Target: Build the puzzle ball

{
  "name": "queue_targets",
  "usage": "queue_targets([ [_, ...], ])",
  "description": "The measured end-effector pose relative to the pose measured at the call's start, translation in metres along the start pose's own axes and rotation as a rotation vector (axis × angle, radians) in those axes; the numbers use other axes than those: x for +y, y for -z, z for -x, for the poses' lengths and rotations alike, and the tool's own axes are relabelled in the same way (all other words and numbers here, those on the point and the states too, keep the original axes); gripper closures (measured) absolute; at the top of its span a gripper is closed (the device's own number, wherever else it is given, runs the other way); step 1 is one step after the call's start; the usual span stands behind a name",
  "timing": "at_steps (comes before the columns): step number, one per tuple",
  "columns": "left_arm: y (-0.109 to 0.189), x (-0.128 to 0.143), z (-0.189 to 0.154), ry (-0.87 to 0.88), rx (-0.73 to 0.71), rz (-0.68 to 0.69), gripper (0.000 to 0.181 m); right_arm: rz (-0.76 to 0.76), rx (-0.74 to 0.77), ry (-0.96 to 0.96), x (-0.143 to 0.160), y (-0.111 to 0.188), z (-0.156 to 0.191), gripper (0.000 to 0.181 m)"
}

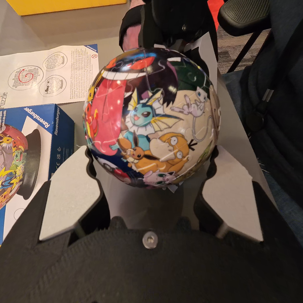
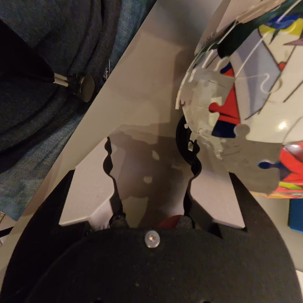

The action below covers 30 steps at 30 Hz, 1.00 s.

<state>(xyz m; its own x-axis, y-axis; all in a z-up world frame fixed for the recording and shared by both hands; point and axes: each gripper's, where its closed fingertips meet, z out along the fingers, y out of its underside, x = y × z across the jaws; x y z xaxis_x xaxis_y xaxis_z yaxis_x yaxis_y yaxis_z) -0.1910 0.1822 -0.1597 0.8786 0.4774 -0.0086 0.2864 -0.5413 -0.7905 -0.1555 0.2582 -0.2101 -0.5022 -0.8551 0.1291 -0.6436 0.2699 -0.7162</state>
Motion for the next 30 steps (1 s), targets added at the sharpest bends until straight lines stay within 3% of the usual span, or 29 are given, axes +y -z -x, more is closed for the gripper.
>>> queue_targets([
  [9,0.0,-0.001,0.0,-0.015,0.007,-0.012,0.049,-0.042,0.01,0.036,-0.001,0.007,0.001,0.085],
  [13,0.0,0.0,0.0,-0.013,0.018,-0.016,0.049,-0.028,0.008,0.047,0.004,0.011,0.006,0.071],
  [21,0.001,0.0,0.0,-0.003,0.049,-0.022,0.049,-0.026,0.019,0.018,0.005,0.014,0.008,0.063],
  [30,0.001,0.001,0.0,-0.009,0.078,-0.042,0.049,-0.053,0.058,-0.015,-0.005,0.012,0.014,0.068],
])
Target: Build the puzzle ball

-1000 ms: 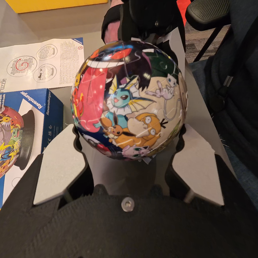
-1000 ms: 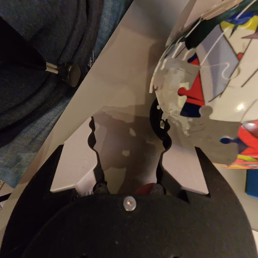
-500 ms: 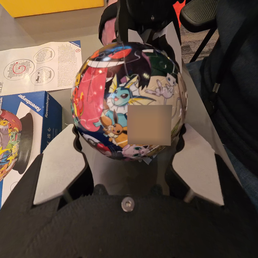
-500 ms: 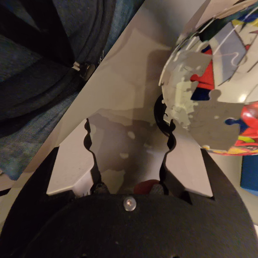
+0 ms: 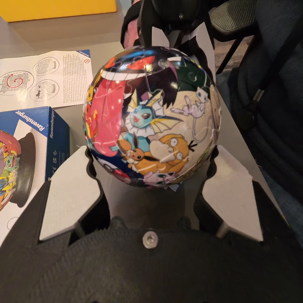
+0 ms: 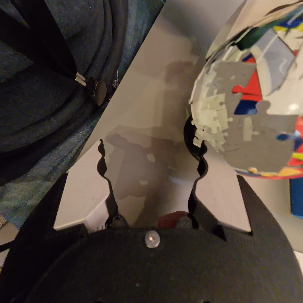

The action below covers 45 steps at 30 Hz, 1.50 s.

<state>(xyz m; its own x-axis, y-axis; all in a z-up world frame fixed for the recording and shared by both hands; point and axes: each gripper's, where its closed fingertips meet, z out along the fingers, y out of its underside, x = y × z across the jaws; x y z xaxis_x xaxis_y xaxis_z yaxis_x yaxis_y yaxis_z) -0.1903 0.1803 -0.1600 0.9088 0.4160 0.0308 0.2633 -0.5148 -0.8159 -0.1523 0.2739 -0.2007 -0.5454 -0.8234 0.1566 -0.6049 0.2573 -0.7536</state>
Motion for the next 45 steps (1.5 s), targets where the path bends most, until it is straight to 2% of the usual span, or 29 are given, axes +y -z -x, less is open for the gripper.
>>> queue_targets([
  [3,-0.001,-0.001,0.0,-0.011,0.01,0.007,0.049,0.043,-0.003,0.015,0.001,-0.008,0.002,0.06],
  [7,-0.002,-0.001,-0.001,-0.015,0.02,0.016,0.049,0.08,-0.025,-0.014,0.003,-0.015,-0.001,0.04],
  [13,-0.003,-0.001,0.0,-0.018,0.036,0.017,0.049,0.136,-0.088,-0.051,0.009,-0.022,0.003,0.031],
  [45,-0.003,-0.002,0.0,-0.028,0.049,0.011,0.049,0.146,-0.135,-0.045,0.011,-0.023,0.004,0.03],
])
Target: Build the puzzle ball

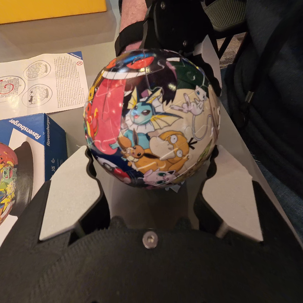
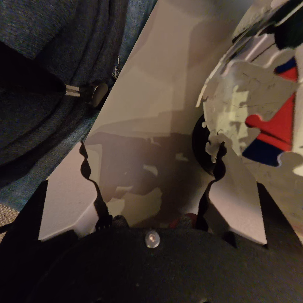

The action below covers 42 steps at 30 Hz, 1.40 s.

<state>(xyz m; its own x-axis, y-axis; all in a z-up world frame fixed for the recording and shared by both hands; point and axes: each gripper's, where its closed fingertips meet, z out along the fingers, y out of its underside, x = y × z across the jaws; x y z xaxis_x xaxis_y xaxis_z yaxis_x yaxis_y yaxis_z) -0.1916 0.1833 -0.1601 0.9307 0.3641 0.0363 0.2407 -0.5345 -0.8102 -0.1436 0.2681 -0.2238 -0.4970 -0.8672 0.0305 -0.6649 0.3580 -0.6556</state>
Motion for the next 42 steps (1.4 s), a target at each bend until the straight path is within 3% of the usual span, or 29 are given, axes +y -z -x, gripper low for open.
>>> queue_targets([
  [3,0.0,0.0,0.0,0.006,0.002,-0.003,0.049,-0.006,0.01,-0.012,-0.001,0.001,-0.003,0.037],
  [26,-0.001,0.0,-0.001,0.011,0.018,-0.005,0.05,-0.025,0.003,0.009,-0.004,0.002,0.0,0.042],
  [42,0.002,0.002,-0.002,0.019,-0.004,0.003,0.055,-0.102,0.103,-0.065,0.003,0.033,0.01,0.053],
])
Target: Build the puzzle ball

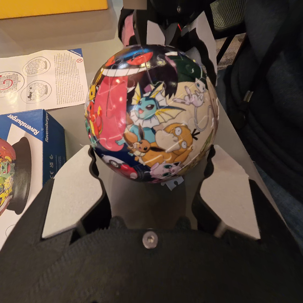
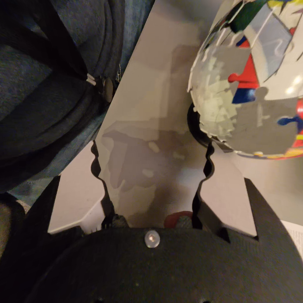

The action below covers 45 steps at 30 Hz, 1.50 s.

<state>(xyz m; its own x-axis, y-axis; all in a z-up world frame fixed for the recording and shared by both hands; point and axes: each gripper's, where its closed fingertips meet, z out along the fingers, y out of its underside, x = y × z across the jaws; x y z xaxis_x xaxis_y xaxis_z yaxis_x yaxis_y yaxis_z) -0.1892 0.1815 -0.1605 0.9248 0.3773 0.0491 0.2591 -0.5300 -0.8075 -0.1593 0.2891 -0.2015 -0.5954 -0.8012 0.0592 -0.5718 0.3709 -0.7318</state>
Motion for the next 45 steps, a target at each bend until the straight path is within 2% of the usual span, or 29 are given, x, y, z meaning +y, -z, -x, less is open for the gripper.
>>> queue_targets([
  [13,0.013,0.004,-0.005,0.061,-0.087,0.013,0.049,-0.089,0.088,-0.131,-0.001,0.032,0.0,0.066],
  [18,0.044,0.001,-0.004,0.097,-0.215,-0.007,0.052,-0.133,0.174,-0.188,-0.006,0.049,-0.012,0.088],
  [21,0.069,0.004,-0.005,0.12,-0.307,0.009,0.064,-0.13,0.241,-0.211,-0.008,0.059,-0.02,0.109],
  [23,0.089,0.005,-0.009,0.126,-0.374,0.004,0.074,-0.131,0.245,-0.225,-0.011,0.061,-0.019,0.116],
  [26,0.113,0.021,-0.017,0.148,-0.452,0.063,0.087,-0.136,0.271,-0.244,-0.019,0.064,-0.021,0.122],
  [28,0.126,0.042,-0.021,0.184,-0.504,0.141,0.099,-0.118,0.296,-0.245,-0.022,0.063,-0.024,0.125],
  [32,0.138,0.08,-0.027,0.246,-0.54,0.23,0.115,-0.119,0.311,-0.24,-0.035,0.06,-0.024,0.13],
  [39,0.135,0.138,-0.025,0.229,-0.526,0.431,0.12,-0.099,0.346,-0.259,-0.047,0.047,-0.024,0.133],
  [43,0.136,0.143,-0.02,0.23,-0.514,0.404,0.122,-0.093,0.341,-0.287,-0.045,0.043,-0.023,0.133],
  [45,0.139,0.152,-0.017,0.227,-0.503,0.437,0.123,-0.087,0.341,-0.3,-0.043,0.043,-0.023,0.133],
])
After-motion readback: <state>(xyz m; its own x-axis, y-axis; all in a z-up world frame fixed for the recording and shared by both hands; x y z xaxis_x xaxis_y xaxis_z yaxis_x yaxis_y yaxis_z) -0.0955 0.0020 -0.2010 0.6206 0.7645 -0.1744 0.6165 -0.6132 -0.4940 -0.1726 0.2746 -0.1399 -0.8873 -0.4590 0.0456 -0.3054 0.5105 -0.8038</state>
